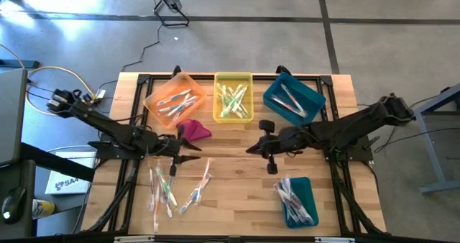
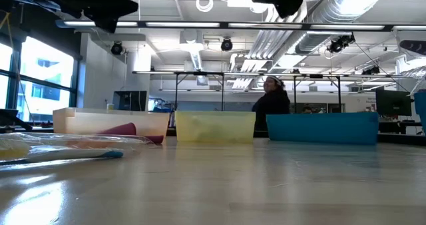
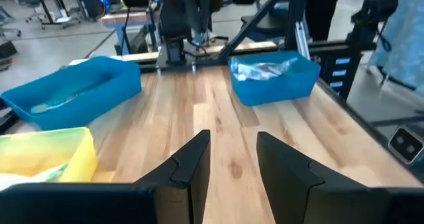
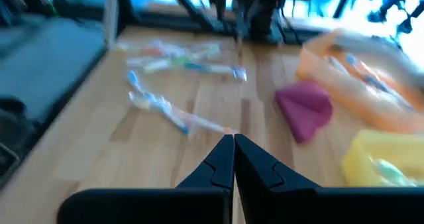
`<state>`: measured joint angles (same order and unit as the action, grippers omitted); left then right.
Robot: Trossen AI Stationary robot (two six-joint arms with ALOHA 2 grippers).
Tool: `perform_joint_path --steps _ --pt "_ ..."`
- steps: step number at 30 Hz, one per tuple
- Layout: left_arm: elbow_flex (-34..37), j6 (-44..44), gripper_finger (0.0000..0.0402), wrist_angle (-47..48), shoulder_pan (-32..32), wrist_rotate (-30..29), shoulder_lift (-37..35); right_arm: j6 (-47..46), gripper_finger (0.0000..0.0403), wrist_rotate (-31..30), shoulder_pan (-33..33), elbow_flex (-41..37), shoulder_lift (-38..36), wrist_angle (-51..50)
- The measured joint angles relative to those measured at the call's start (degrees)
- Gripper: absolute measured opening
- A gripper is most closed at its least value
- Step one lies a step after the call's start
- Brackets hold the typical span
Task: Pick & Place Toothbrushes
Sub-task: Put the orange toothbrush into the top blue bin
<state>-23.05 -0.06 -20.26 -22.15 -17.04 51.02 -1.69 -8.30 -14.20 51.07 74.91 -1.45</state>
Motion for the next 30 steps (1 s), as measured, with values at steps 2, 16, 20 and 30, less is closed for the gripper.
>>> perform_joint_path --steps 2,16,20,30 --pt "0.0 -1.6 0.0120 -0.7 0.0 0.5 1.2 0.0 0.0003 2.6 0.9 -3.5 -0.3 7.6" --pt "0.0 -17.8 0.0120 -1.5 -7.3 -0.5 8.9 -3.6 0.0004 16.7 5.7 -21.1 -3.6 38.5" --pt "-0.4 -19.8 0.0120 -4.1 -10.6 -5.0 10.9 -3.1 0.0004 18.1 5.7 -22.0 -4.6 38.1" --pt "-7.4 -21.3 0.0120 -1.9 -13.1 -10.6 16.6 1.8 0.0004 26.8 5.6 -21.9 -5.9 41.5"
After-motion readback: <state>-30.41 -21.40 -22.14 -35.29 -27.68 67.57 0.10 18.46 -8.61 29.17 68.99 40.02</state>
